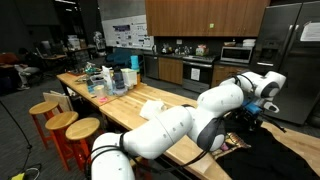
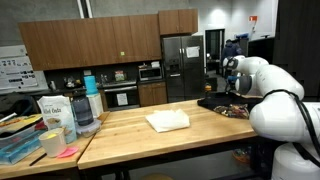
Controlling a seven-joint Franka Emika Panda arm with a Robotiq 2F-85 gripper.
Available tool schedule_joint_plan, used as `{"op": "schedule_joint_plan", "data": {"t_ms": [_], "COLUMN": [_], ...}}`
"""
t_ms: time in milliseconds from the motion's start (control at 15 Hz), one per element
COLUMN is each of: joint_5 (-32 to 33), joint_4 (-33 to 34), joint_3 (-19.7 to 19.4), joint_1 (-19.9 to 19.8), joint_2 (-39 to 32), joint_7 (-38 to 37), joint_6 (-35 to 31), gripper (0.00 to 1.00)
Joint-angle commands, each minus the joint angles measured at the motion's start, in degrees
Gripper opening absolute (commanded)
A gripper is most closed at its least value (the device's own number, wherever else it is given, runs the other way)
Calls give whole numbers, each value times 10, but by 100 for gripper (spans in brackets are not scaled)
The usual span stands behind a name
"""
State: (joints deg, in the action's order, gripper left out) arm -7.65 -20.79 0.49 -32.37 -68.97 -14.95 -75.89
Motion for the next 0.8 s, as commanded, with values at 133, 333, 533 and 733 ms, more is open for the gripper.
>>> {"op": "schedule_joint_plan", "data": {"t_ms": [133,333,533,733], "joint_5": [41,34,30,25], "joint_4": [-34,13,3,6], "joint_3": [-42,-40,-38,-34], "joint_1": [125,172,192,190], "joint_2": [24,4,38,57], "joint_7": [-107,-162,-186,-208], "joint_6": [109,143,82,9], "gripper": [100,100,100,100]}}
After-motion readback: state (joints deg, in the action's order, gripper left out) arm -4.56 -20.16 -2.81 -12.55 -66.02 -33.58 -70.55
